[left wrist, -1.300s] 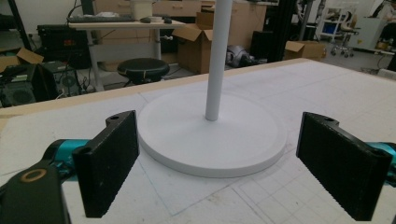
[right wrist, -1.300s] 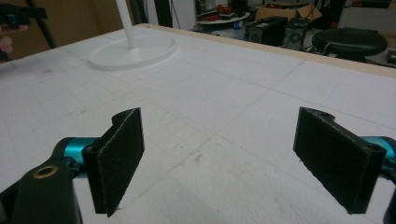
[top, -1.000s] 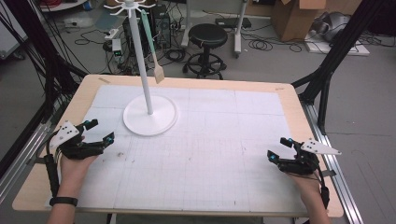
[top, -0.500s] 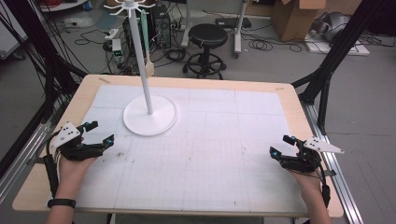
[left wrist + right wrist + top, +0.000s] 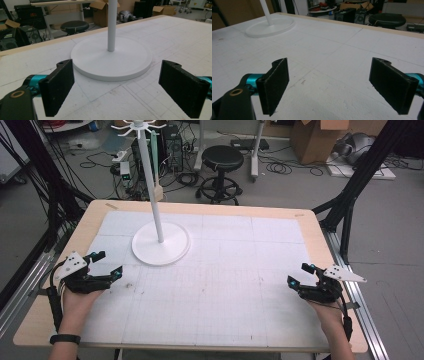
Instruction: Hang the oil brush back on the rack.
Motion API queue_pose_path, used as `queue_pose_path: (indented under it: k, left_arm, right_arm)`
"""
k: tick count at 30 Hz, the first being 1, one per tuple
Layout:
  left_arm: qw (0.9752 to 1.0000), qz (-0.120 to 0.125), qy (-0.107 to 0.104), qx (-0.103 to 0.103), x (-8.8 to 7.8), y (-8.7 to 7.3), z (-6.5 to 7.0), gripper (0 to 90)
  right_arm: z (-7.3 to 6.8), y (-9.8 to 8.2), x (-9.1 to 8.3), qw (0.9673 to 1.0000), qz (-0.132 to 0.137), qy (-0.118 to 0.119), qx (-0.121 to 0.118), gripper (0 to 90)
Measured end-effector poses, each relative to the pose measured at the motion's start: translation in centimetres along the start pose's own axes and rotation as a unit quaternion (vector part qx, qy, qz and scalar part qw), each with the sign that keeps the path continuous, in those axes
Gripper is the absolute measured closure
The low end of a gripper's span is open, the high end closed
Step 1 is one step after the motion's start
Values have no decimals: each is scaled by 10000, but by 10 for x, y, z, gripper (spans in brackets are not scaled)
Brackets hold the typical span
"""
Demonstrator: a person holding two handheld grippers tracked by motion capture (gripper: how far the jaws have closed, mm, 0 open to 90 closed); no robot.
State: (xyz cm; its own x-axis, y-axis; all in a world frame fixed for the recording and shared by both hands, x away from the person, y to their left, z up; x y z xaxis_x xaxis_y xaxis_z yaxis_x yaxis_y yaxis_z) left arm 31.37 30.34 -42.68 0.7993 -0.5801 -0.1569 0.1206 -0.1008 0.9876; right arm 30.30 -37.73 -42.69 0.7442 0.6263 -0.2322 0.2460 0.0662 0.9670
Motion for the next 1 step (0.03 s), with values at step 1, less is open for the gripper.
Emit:
queue_pose_path:
  k: [1]
  left_arm:
    - [10000, 8, 7, 3, 0, 0, 0, 137]
  right_arm:
    - [1, 0, 0, 10000, 11, 3, 3, 155]
Point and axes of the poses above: each handheld gripper's, and its own axes: x roughly forward along the jaws, y roughly out of its top, z roughly to its right, the point moved 1 cm from there along x, roughly forward along the jaws, and after that the axes turned 4 degrees about z, right-handed, at the moved point
